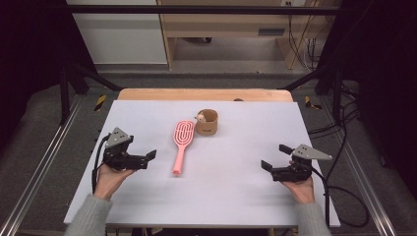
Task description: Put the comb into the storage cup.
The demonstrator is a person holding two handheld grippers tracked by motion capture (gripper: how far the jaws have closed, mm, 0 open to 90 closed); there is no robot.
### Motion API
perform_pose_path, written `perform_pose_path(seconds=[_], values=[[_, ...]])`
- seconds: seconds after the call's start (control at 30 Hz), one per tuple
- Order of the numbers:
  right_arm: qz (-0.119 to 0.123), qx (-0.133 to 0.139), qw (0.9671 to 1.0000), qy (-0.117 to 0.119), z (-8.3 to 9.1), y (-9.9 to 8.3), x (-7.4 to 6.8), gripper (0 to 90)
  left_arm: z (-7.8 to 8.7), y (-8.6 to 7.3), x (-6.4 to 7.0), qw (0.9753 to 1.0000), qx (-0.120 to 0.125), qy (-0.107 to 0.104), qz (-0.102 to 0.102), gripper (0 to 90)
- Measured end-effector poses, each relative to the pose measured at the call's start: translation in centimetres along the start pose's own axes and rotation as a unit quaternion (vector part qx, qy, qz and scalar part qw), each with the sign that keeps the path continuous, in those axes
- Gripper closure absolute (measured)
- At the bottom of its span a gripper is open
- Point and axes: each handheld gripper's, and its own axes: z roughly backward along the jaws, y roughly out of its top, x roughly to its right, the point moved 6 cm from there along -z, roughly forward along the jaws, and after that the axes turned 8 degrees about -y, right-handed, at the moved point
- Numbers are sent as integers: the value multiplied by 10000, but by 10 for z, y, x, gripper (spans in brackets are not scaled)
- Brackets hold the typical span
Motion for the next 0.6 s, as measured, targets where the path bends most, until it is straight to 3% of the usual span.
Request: perform_pose_path(seconds=[0.6], values=[[8, -14, 10000, -2, 0, 0, 0, 5, -24, 13, 9, 9994, -347, -17, -89, 0]])
